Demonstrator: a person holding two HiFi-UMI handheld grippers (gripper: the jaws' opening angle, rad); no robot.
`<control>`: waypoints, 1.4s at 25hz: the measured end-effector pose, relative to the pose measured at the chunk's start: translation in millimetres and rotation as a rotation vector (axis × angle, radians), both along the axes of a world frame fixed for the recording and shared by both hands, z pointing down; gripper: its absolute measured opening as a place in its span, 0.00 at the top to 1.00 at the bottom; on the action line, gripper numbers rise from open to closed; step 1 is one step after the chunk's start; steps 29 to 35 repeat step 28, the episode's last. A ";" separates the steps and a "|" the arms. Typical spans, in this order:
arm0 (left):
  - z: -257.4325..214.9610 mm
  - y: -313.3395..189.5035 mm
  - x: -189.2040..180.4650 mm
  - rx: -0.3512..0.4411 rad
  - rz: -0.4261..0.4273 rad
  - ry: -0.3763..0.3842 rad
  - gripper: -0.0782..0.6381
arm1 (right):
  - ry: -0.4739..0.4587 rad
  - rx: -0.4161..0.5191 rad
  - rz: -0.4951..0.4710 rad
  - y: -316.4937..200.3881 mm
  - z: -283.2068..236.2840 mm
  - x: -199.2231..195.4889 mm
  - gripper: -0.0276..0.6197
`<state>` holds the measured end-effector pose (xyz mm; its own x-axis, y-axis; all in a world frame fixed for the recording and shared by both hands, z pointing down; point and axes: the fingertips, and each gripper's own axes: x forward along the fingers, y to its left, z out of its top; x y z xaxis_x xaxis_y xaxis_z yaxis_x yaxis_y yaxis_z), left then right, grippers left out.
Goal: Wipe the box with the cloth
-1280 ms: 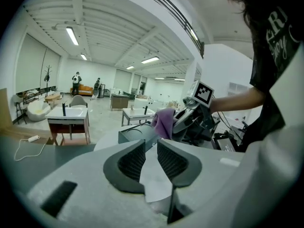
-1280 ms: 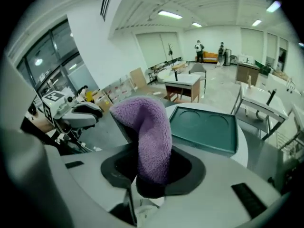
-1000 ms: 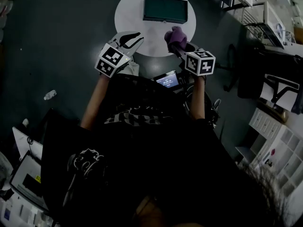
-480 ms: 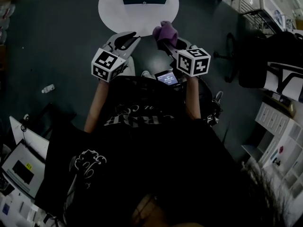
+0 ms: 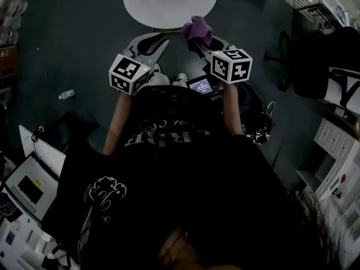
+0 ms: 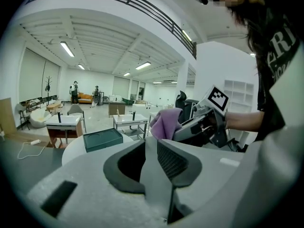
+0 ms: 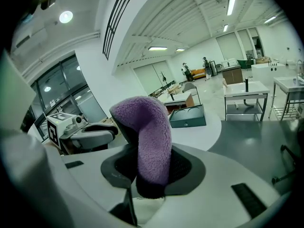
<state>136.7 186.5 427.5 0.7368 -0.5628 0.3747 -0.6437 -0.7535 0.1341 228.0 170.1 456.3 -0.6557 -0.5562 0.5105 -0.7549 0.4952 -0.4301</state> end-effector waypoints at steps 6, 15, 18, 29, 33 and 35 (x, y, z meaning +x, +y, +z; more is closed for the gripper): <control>-1.3 18.8 -23.5 0.000 0.009 0.002 0.79 | 0.004 0.009 -0.003 13.6 -7.4 -25.5 0.79; -7.3 22.7 -49.5 0.024 0.046 0.029 0.79 | 0.048 0.025 0.023 21.4 -14.9 -51.7 0.79; -9.1 24.0 -55.1 0.027 0.055 0.038 0.79 | 0.063 0.028 0.034 24.5 -17.0 -55.6 0.79; -9.8 21.6 -66.7 0.030 0.071 0.052 0.79 | 0.086 0.019 0.055 27.1 -15.7 -63.4 0.79; -9.8 21.6 -66.7 0.030 0.071 0.052 0.79 | 0.086 0.019 0.055 27.1 -15.7 -63.4 0.79; -9.8 21.6 -66.7 0.030 0.071 0.052 0.79 | 0.086 0.019 0.055 27.1 -15.7 -63.4 0.79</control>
